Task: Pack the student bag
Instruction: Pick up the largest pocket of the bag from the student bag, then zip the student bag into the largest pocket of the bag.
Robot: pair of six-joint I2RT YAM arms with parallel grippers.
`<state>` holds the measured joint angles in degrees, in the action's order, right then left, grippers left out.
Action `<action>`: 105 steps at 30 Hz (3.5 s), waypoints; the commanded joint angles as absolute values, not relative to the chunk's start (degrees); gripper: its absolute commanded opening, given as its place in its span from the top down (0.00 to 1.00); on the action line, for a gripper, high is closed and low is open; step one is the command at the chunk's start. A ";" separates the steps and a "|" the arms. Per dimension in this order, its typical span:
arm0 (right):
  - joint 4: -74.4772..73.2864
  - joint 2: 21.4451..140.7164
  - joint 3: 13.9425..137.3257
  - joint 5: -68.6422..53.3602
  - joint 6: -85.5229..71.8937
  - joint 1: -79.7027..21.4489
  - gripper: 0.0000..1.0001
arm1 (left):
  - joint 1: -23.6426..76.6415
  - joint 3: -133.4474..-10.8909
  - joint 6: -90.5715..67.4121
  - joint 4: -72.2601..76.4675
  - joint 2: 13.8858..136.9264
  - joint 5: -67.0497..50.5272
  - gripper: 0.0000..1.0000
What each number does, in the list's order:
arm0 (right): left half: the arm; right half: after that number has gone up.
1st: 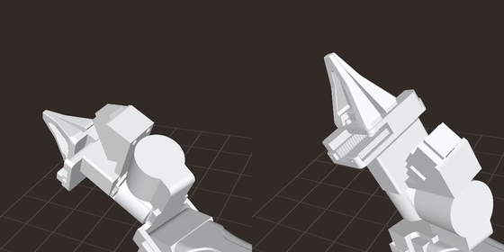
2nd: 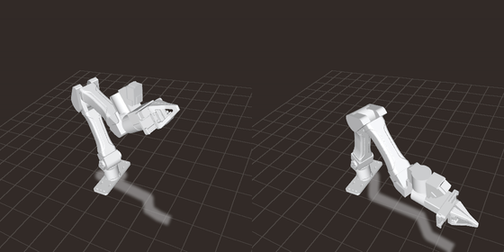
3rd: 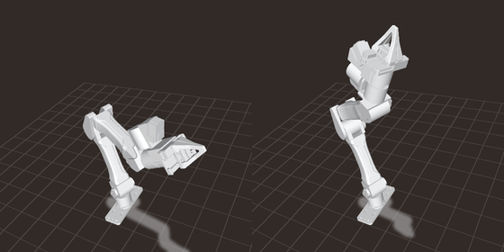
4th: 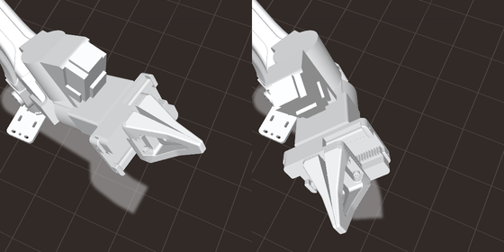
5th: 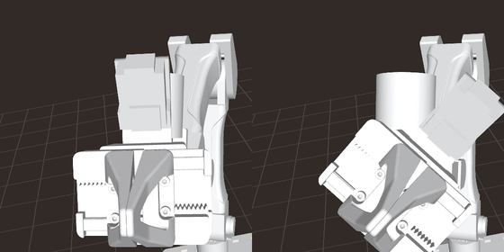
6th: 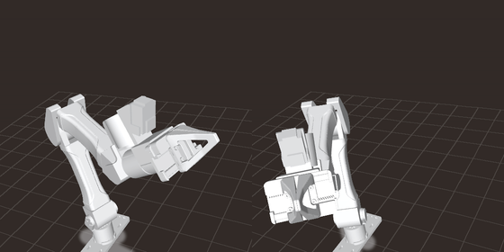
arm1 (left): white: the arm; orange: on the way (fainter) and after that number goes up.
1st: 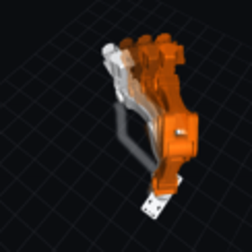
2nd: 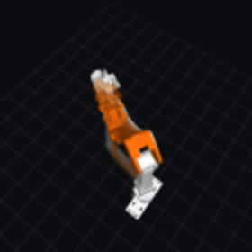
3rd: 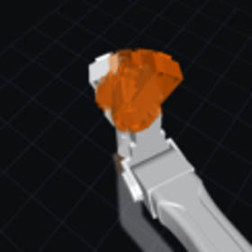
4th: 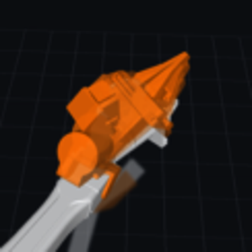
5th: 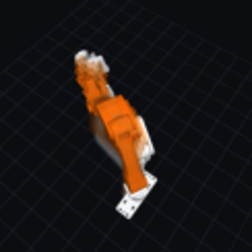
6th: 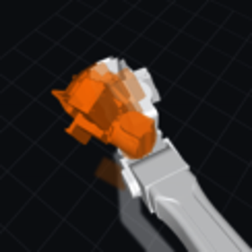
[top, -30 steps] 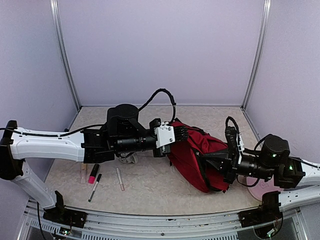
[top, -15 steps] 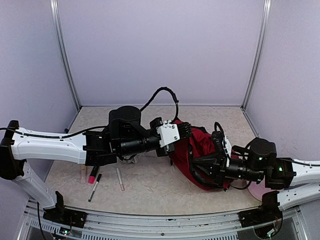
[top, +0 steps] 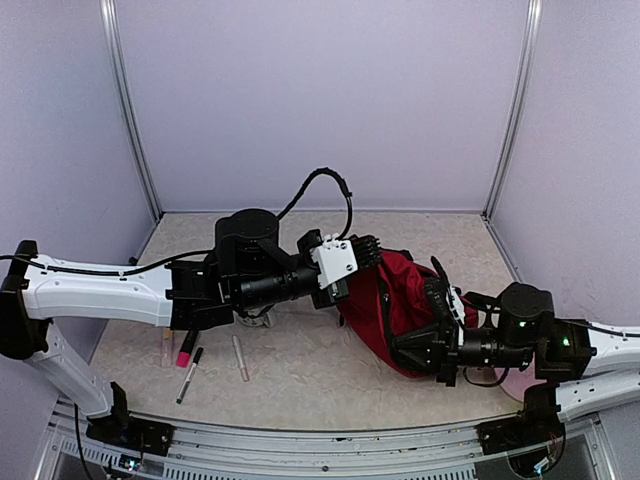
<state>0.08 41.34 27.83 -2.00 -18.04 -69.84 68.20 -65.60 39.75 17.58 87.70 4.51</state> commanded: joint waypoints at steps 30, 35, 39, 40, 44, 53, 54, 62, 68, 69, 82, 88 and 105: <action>16.54 49.16 28.73 17.97 -6.39 -67.94 0.69 | 67.32 -66.32 36.46 27.14 87.57 1.48 1.00; 19.48 51.84 31.02 16.52 -2.74 -67.94 0.68 | 67.71 -67.16 35.93 26.81 88.36 1.56 1.00; 22.28 52.38 31.74 16.35 -0.47 -67.95 0.72 | 68.10 -67.46 35.40 26.79 88.81 1.44 1.00; 22.87 52.25 31.81 16.29 -0.10 -67.94 0.73 | 68.16 -67.58 35.28 26.74 88.89 1.33 1.00; 22.25 51.75 32.13 15.44 0.26 -67.65 0.74 | 68.36 -67.84 35.19 26.61 89.12 0.89 1.00; 20.21 49.56 32.46 18.41 1.70 -66.54 0.66 | 68.45 -67.93 35.43 26.47 88.95 0.31 1.00; 20.10 49.29 32.51 17.44 1.75 -65.68 0.66 | 68.51 -68.00 35.22 26.51 88.95 0.04 1.00; 19.24 51.56 34.77 9.22 3.29 -63.90 0.90 | 68.72 -68.06 34.41 26.79 89.25 -0.70 1.00; 17.59 48.89 32.28 1.59 1.96 -63.90 1.00 | 67.79 -68.24 33.88 26.85 88.79 -0.94 1.00; 16.66 48.19 31.69 1.24 1.02 -63.90 1.00 | 67.27 -68.52 33.51 26.59 88.77 -1.02 1.00; 4.55 44.13 27.66 -4.09 -9.45 -63.83 1.00 | 64.16 -75.02 34.82 22.13 91.43 4.46 1.00; -0.36 41.51 28.03 -2.71 -14.03 -63.81 1.00 | 63.35 -75.15 35.15 22.20 90.82 6.41 1.00; -47.50 33.38 54.79 33.04 -31.84 -63.81 1.00 | 59.47 -87.69 35.60 17.41 90.31 13.82 1.00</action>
<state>-31.40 36.32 49.84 20.18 -26.74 -63.88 61.54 -81.23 35.97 9.28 92.40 7.79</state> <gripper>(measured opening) 0.013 0.037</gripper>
